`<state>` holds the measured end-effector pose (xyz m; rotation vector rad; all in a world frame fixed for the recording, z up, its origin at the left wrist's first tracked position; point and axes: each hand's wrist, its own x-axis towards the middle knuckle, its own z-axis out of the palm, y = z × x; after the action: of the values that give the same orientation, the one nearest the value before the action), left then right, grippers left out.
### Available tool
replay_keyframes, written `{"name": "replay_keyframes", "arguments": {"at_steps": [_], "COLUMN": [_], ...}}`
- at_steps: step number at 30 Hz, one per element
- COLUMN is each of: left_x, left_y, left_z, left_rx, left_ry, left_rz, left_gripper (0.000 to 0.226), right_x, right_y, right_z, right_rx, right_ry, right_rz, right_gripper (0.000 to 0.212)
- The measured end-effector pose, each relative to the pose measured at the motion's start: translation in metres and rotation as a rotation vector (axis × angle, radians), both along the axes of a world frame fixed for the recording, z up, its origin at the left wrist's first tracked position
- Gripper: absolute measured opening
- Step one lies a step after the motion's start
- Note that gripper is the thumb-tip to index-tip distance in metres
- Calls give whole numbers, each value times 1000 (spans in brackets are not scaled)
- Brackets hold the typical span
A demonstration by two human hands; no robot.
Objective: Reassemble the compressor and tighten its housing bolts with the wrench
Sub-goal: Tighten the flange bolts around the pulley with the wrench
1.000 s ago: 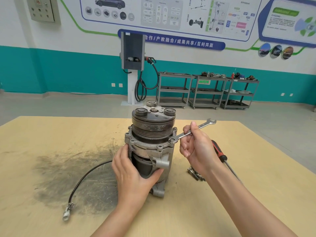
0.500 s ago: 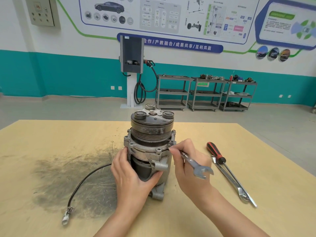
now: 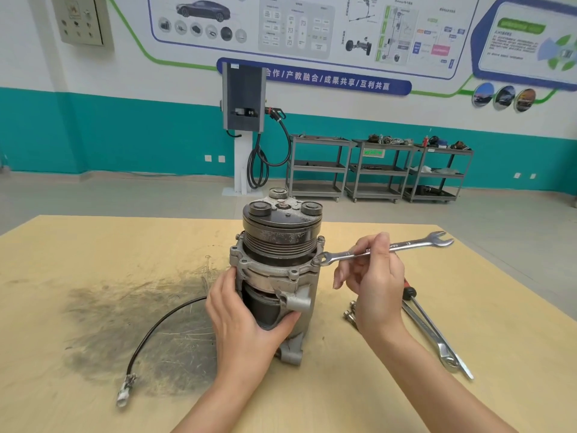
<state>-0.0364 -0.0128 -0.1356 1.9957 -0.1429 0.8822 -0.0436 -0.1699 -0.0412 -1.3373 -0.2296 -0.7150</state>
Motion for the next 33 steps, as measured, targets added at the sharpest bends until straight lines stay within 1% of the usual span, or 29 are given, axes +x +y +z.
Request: {"name": "replay_keyframes", "arguments": {"at_steps": [4,9,12,14,20,24,27,29,31,33], "left_x": [0,0,1,1,0,0,0,0,0,0], "left_y": [0,1,1,1,1,1,1,1,1,1], "left_z": [0,0,0,0,0,0,0,0,0,0], "left_rx": [0,-3,8,10,0,10,15,14,14,9], "left_ry": [1,7,7,7,7,8,6,5,0,4], "left_rz": [-2,0,6,7,-9,4,2,-3,3,-4], "left_gripper": [118,118,118,118,119,118,119,118,119,119], "right_x": [10,23,26,26,20,20,20,16,9,-1], "right_y": [-4,-11,-12,-11,-6,-2,0,1,5,10], "right_z": [4,14,12,8,-2,3,5,2,-4,-12], "right_rx": [90,158,206,224,240,216,217,214,178,66], "right_ry": [126,355,424,415,277,323,334,293,204,69], "right_rz": [110,347,436,442,390,425,409,350,243,95], "right_gripper": [44,42,40,39,41,40,40,40,41,40]}}
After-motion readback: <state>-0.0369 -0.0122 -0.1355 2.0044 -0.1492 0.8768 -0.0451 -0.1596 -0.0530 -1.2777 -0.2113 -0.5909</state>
